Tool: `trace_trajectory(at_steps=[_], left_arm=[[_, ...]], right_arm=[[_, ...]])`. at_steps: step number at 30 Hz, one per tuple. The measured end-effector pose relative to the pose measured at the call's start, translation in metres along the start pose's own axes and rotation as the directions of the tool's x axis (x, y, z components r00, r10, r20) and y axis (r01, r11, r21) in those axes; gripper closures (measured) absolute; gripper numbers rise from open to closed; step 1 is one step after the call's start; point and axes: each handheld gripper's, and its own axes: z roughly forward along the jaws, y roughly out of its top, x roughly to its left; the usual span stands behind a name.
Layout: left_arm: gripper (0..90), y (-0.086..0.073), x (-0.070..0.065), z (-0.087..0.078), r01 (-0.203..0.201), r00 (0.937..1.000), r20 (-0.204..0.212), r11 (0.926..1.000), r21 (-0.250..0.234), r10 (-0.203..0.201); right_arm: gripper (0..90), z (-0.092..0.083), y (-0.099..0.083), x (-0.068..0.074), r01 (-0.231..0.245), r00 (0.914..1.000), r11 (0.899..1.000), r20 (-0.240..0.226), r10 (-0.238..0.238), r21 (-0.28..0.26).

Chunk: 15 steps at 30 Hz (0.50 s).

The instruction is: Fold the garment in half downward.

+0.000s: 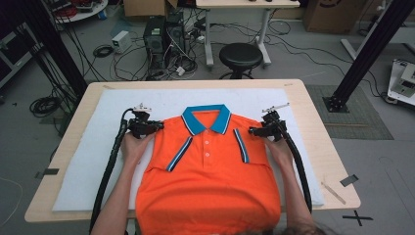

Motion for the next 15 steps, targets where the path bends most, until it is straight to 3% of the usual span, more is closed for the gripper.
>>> trace_trajectory(at_steps=[2,3,8,9,12,15], left_arm=[[83.0,0.0,0.0,-0.0001,-0.003,1.0,-0.002,1.0,0.002,0.003],[83.0,0.0,0.0,0.0,-0.002,1.0,-0.001,1.0,0.001,0.002],[82.9,0.0,0.0001,-0.0001,-0.002,1.0,-0.001,1.0,0.002,0.002],[82.9,-0.0001,0.0,0.0,-0.002,1.0,-0.002,1.0,0.0,0.002],[82.9,-0.0001,0.0,0.0,-0.003,1.0,-0.002,1.0,0.0,0.003],[82.7,-0.0001,0.0001,0.0,0.0,1.0,0.0,1.0,0.0,0.0]], right_arm=[[42.3,-0.0005,-0.0003,-0.0014,-0.007,0.9999,1.0,0.009,0.007,-0.002],[45.5,-0.001,-0.0004,-0.0025,-0.026,0.9996,1.0,-0.011,0.026,-0.013],[49.7,-0.0019,0.001,0.0036,0.035,0.999,0.999,0.028,-0.035,-0.012],[49.5,-0.0002,0.0004,0.0008,0.019,0.999,1.0,0.041,-0.018,-0.017],[50.6,0.0015,-0.001,-0.0048,-0.023,0.9996,0.999,0.013,0.024,-0.029],[61.0,0.0006,-0.0013,-0.0053,-0.04,0.9992,0.998,0.001,0.04,-0.046]])
